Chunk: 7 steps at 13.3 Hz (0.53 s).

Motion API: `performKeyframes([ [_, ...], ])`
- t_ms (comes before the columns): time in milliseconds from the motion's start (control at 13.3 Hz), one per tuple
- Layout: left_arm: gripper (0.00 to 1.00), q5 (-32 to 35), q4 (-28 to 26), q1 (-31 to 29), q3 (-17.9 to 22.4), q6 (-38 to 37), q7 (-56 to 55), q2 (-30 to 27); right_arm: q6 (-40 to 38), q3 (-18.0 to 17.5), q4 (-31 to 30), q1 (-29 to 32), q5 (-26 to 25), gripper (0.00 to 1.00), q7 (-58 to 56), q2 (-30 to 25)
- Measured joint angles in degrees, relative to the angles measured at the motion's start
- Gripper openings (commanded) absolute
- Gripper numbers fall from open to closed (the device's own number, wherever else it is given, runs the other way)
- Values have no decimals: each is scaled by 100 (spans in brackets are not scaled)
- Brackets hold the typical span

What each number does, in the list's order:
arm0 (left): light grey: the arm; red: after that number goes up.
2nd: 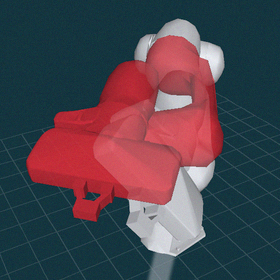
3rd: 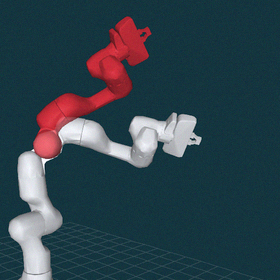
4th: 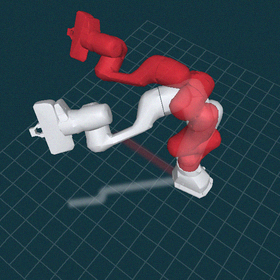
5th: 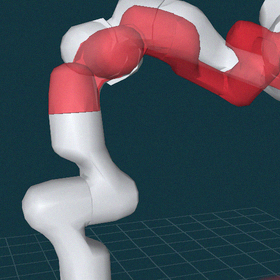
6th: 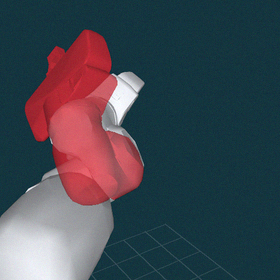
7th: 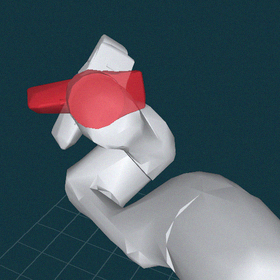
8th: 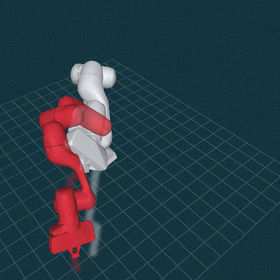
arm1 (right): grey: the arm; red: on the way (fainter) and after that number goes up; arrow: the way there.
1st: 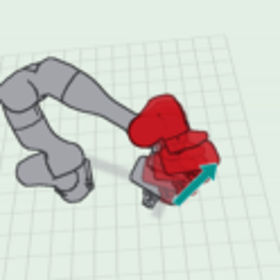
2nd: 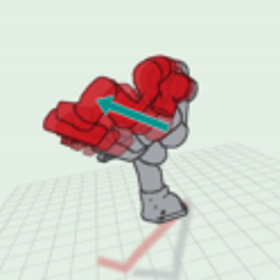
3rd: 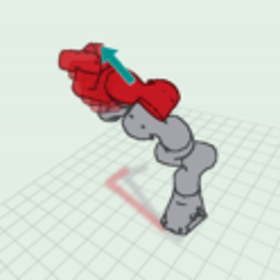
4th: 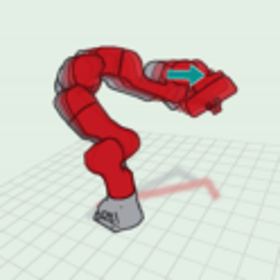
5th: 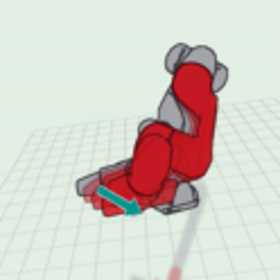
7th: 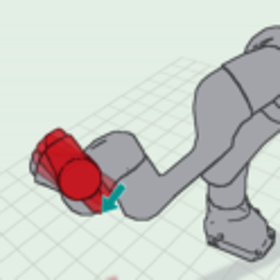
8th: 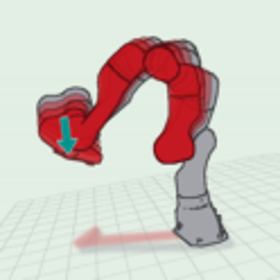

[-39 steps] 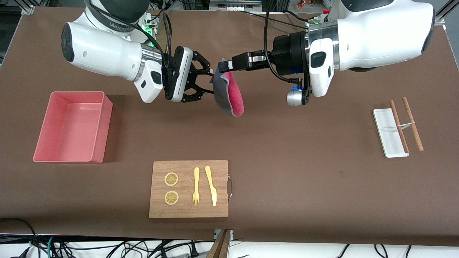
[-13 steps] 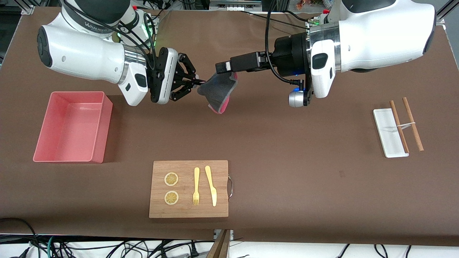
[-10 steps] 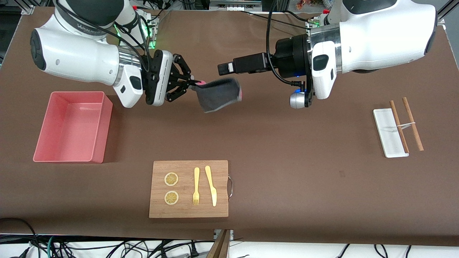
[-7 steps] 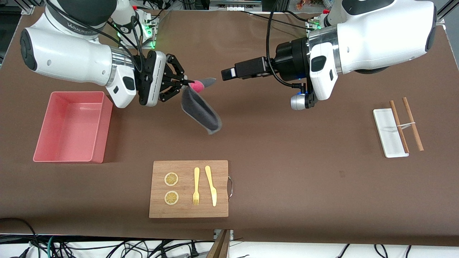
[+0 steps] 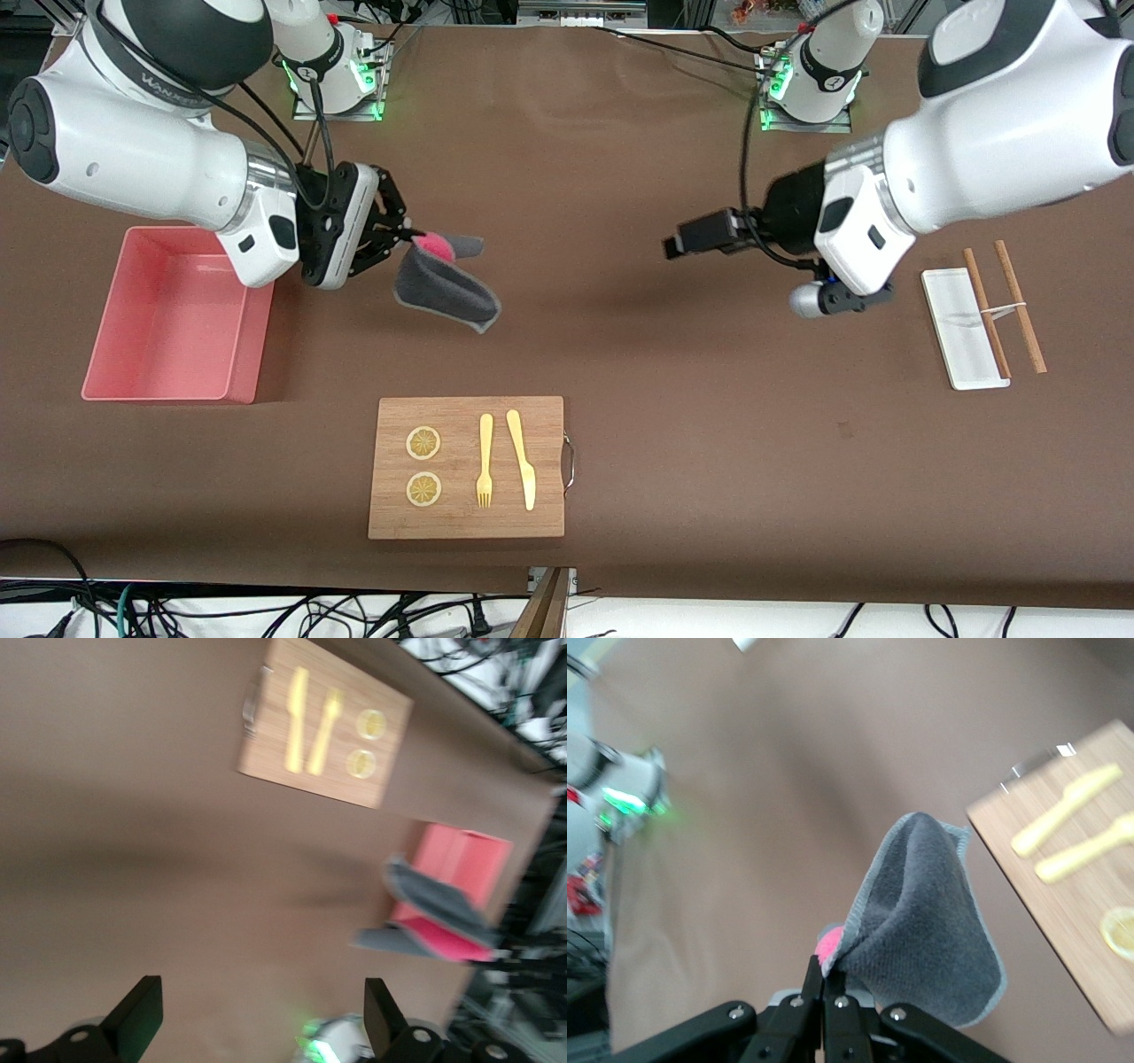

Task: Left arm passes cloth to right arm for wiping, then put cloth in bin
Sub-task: 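Open the left gripper and withdraw it while the right gripper pulls away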

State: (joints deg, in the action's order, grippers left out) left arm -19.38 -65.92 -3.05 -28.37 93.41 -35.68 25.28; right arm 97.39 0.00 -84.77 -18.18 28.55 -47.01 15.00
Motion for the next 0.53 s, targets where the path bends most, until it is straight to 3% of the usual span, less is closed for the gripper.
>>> performKeyframes([
  [300,100,1607,-354,-504,18,-598,1686,28,222,14,-422,32,-1275,0,258,281],
  [525,100,2433,-349,-701,15,-775,2758,-41,584,24,-885,118,-1839,0,464,454],
])
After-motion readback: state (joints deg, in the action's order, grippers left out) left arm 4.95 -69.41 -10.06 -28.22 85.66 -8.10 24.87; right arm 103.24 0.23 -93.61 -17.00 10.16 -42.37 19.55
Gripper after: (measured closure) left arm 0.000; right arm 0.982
